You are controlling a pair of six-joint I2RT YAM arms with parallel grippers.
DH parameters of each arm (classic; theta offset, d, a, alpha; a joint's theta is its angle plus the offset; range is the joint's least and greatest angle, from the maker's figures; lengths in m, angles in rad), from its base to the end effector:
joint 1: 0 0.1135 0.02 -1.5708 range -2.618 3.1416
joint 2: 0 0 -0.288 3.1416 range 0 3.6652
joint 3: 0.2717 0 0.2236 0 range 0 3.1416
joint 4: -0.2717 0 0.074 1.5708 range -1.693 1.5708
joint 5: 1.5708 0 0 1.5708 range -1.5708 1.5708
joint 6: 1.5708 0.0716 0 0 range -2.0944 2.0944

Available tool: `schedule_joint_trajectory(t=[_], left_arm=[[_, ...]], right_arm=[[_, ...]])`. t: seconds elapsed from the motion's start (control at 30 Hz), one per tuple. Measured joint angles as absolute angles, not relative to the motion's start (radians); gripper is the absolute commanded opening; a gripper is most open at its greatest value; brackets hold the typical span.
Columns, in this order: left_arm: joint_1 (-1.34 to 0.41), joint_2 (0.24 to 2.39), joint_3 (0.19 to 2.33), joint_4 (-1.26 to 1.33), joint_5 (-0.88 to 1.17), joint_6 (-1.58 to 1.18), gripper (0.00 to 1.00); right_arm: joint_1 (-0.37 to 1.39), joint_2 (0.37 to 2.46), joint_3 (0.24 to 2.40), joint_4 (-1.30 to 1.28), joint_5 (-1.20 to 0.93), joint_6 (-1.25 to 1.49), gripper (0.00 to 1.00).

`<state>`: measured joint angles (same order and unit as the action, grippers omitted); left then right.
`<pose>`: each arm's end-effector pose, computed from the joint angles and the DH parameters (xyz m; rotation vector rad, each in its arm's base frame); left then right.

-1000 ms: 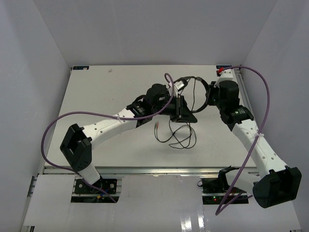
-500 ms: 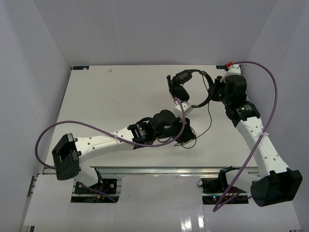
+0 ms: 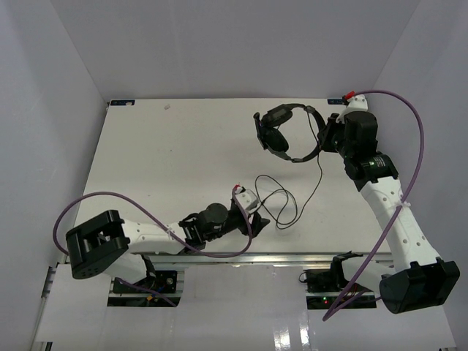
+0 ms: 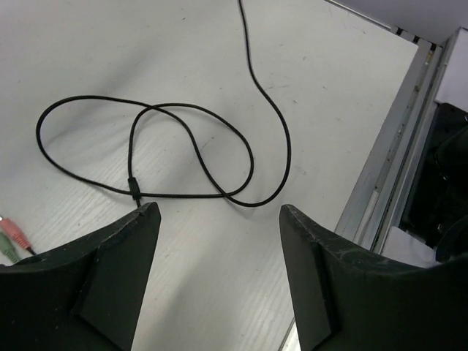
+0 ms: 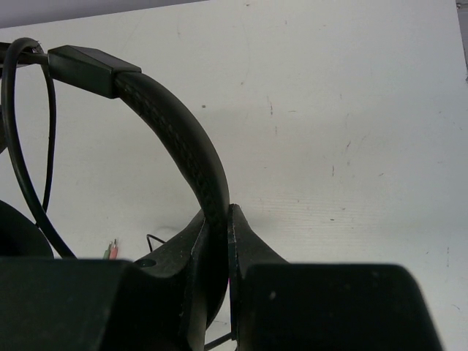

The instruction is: Wrap the headphones

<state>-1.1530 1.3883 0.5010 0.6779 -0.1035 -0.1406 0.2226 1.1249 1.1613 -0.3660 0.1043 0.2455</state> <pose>0.1254 -0.2642 0.2374 0.8319 1.6611 -0.8291 0.2418 0.0471 0.3941 0.0928 1.9022 0.2189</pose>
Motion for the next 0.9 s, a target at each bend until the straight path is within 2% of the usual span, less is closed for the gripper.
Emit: schedule_joint_trajectory(t=[0.13, 0.33, 0.53, 0.9], left_arm=[[-1.153, 1.513, 0.516, 0.819, -0.008, -0.072, 0.81], [-1.148, 1.73, 0.683, 0.908, 0.111, -0.042, 0.86], [-1.142, 1.866, 0.875, 0.914, 0.147, -0.041, 0.85], [-1.123, 2.071, 1.038, 0.896, 0.162, -0.117, 0.78]], right_arm=[[0.222, 1.118, 1.163, -0.368, 0.101, 0.238, 0.08], [0.222, 1.116, 1.163, -0.376, 0.087, 0.228, 0.08], [0.222, 1.098, 1.163, -0.388, 0.073, 0.227, 0.08], [0.218, 1.064, 1.163, -0.391, 0.048, 0.228, 0.08]])
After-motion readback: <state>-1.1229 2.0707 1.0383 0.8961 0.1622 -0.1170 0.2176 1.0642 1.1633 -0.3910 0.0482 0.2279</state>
